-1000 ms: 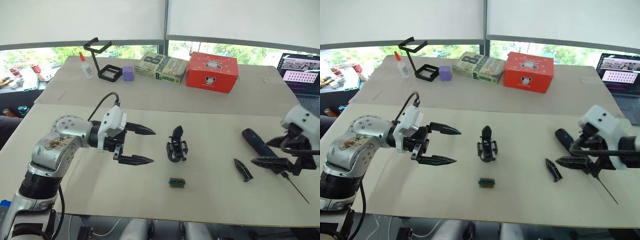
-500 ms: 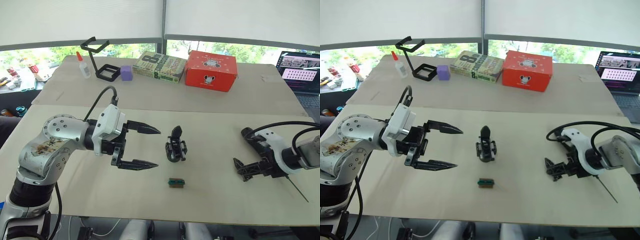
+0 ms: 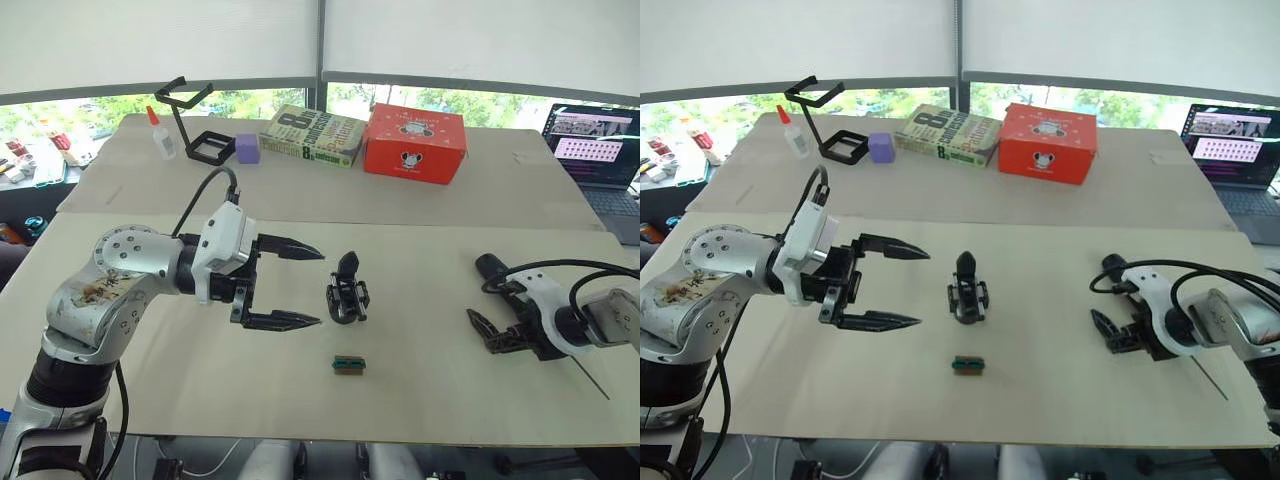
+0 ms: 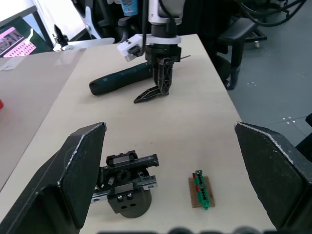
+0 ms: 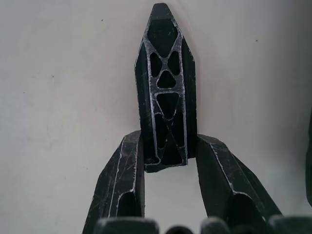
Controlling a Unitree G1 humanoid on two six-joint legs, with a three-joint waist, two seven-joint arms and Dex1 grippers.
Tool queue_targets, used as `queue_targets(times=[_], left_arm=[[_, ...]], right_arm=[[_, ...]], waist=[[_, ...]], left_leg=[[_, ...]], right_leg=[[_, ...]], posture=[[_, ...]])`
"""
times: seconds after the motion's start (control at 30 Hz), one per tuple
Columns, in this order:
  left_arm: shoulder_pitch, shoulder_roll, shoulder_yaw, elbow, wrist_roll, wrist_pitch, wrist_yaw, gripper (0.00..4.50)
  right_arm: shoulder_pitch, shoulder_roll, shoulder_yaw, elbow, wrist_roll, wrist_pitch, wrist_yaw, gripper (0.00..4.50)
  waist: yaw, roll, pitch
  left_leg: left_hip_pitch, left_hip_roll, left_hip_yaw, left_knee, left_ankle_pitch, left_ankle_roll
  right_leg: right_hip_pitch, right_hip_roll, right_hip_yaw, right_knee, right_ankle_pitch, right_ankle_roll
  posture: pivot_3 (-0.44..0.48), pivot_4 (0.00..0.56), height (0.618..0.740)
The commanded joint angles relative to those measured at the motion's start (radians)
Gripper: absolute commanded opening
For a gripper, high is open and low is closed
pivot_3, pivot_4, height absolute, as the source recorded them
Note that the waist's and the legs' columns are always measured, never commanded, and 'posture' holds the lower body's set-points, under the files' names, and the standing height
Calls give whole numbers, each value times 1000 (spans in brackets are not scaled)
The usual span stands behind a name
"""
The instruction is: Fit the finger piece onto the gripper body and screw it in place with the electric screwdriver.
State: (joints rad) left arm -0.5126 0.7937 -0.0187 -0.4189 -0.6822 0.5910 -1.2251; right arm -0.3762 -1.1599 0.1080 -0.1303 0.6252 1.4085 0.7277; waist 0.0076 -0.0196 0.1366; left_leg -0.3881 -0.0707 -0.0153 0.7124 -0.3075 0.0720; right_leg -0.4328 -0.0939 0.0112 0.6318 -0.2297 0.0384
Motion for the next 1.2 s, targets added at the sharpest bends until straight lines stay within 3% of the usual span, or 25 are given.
queue_targets(times=[0.03,0.13,0.2,0.33,0.53,0.77,0.87,0.97,1.2], left_arm=[[8,4,69,10,-112,124,66,4500],[17,-41,143,3,-164,204,234,4500],[-8,-101,188,22,-221,278,381,4500],[-60,-225,260,77,-389,387,576,4500],[-99,-309,217,83,-361,359,666,4500],[-151,-432,232,118,-373,297,749,4500],[-141,-459,238,111,-373,269,766,3596],[-131,-476,227,109,-371,269,805,2189],[-145,-528,247,135,-414,269,889,2172]], right_arm=[[39,-52,-106,-14,-67,-296,95,1117],[84,-35,-265,-106,-78,-397,72,1117],[133,-1,-314,-239,-133,-580,71,1117],[0,181,-223,-379,-167,-663,-52,1117],[-253,403,-26,-323,-298,-743,-125,1117],[-351,518,36,-276,-306,-766,-72,1117],[-355,531,33,-272,-296,-756,-57,1117],[-362,537,26,-277,-287,-739,-48,1117],[-368,525,17,-281,-286,-733,-31,1117]], waist=[[-1,1,1],[1,4,2],[4,4,2],[2,2,2],[2,2,2],[2,2,2],[1,2,2],[-3,2,2],[-4,2,2]], left_leg=[[0,0,1,0,0,0],[-1,-1,4,0,0,0],[-1,0,4,0,0,0],[-1,0,1,1,2,-4],[0,-1,2,0,3,-5],[-1,-4,0,1,4,-4],[-1,-4,0,1,4,-4],[0,-4,0,0,4,-5],[-1,-4,0,0,4,-5]], right_leg=[[0,1,0,0,0,0],[-4,1,0,3,0,1],[-6,1,0,8,0,1],[-6,1,0,10,0,1],[-8,2,-1,12,0,1],[-6,2,-4,11,0,0],[-6,3,-4,11,0,0],[-7,3,-3,11,0,0],[-7,3,-3,12,0,0]], posture=[[0,150,740],[0,150,740],[0,150,740],[0,150,740],[0,150,740],[0,150,740],[0,150,740],[0,150,740],[0,150,740]])
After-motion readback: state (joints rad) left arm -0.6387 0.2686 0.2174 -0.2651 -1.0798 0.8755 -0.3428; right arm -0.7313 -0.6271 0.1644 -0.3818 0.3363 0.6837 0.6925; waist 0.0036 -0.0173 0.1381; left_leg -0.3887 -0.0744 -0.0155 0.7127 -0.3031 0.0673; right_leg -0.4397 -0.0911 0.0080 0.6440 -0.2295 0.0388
